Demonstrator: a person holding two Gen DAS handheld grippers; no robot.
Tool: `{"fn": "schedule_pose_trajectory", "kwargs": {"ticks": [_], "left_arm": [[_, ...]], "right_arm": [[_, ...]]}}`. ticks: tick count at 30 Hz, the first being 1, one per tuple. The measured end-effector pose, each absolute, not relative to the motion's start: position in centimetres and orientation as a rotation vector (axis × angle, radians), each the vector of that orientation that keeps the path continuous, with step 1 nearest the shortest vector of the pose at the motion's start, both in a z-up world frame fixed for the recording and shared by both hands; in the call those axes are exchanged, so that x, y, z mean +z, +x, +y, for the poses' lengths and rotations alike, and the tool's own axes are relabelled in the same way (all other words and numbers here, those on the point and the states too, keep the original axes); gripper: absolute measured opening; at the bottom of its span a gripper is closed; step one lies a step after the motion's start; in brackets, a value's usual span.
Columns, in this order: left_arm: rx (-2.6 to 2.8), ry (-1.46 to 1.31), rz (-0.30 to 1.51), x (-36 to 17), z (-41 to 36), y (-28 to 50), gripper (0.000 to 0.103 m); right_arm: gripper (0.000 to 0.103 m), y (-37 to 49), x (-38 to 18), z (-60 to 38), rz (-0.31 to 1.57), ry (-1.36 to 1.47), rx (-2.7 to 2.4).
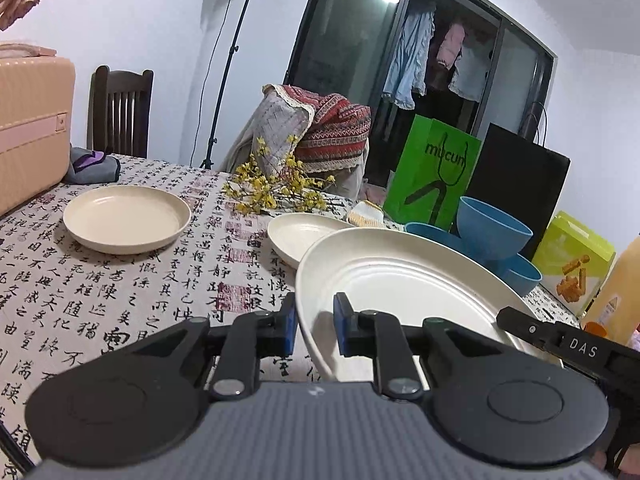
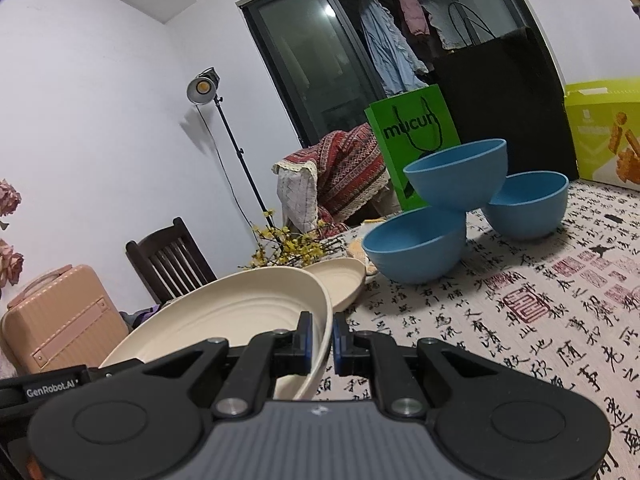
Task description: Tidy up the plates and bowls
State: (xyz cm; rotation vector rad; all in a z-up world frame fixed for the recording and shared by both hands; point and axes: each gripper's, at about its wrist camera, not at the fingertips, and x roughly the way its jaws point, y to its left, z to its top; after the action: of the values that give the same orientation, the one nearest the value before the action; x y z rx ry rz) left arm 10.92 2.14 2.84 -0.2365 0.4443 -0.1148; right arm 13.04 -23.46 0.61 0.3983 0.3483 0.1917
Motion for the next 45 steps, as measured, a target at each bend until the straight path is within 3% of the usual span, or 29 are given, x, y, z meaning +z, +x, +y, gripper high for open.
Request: {"fn": "schedule_pose_trajectory", "kwargs": {"ticks": [45], "left_arm": [[-0.153, -0.152, 0.571, -1.9, -2.0, 11.8, 0.019]], "right_arm": [[0.010, 12.8, -4.2, -26.7, 0.456, 0.411, 0.097]]}}
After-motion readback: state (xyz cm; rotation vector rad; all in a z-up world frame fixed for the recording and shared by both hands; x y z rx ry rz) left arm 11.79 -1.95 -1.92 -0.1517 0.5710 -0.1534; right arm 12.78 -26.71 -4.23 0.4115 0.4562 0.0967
